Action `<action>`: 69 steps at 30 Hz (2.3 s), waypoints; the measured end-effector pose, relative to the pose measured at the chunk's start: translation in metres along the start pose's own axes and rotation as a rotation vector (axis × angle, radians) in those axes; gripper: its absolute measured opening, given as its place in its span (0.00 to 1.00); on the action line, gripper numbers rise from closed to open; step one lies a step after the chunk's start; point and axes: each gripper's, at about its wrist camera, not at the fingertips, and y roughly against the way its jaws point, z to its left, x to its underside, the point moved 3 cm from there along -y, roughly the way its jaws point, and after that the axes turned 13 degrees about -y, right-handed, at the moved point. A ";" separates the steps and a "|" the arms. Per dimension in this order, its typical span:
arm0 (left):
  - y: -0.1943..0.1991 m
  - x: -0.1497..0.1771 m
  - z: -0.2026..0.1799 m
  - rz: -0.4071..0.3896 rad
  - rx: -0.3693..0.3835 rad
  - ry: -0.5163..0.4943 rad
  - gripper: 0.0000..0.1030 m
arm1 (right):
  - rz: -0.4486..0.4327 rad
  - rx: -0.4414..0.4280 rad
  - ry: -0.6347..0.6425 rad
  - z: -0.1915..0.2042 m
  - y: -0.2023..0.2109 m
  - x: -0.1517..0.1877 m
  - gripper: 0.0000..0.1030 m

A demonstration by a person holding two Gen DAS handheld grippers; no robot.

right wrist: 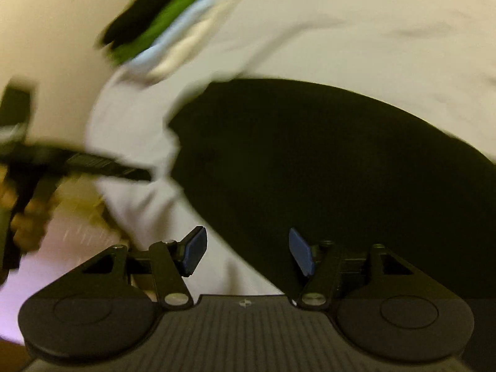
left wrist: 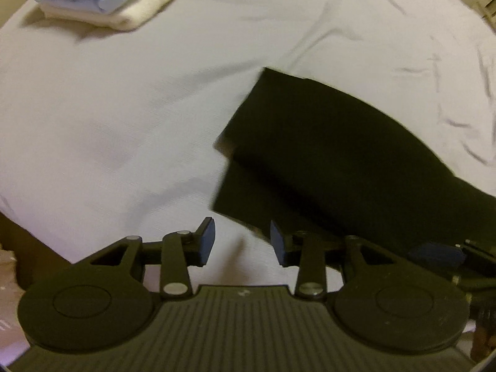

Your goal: Fold clothes

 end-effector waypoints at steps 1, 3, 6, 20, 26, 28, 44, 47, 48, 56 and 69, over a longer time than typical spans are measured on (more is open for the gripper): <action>-0.001 0.003 -0.004 -0.008 0.007 0.004 0.37 | -0.027 0.027 -0.061 -0.016 0.008 0.001 0.60; -0.002 0.005 -0.010 -0.030 0.006 0.014 0.37 | -0.098 0.102 -0.153 -0.049 0.027 0.009 0.60; -0.007 0.006 -0.023 -0.067 0.013 -0.002 0.37 | -0.198 0.217 -0.203 -0.091 0.055 0.026 0.60; -0.048 0.019 -0.082 -0.378 0.052 -0.301 0.37 | -0.602 0.410 0.046 -0.201 0.088 0.100 0.60; -0.060 0.028 -0.085 -0.499 0.020 -0.383 0.38 | -0.688 0.436 0.151 -0.213 0.076 0.131 0.61; -0.060 0.031 -0.083 -0.518 0.017 -0.381 0.38 | -0.709 0.450 0.168 -0.210 0.074 0.133 0.61; -0.048 0.056 -0.012 -0.553 0.176 -0.149 0.38 | -0.723 0.649 0.323 -0.097 0.030 0.172 0.55; -0.052 0.049 -0.004 -0.559 0.164 -0.076 0.38 | -0.708 0.665 0.398 -0.076 0.014 0.172 0.55; -0.053 0.045 -0.001 -0.561 0.170 -0.049 0.38 | -0.706 0.664 0.422 -0.070 0.010 0.170 0.55; -0.060 0.027 0.007 -0.564 0.208 0.058 0.39 | -0.635 0.680 0.650 -0.041 -0.024 0.158 0.50; -0.058 0.028 0.008 -0.581 0.209 0.060 0.39 | -0.622 0.742 0.709 -0.040 -0.028 0.160 0.40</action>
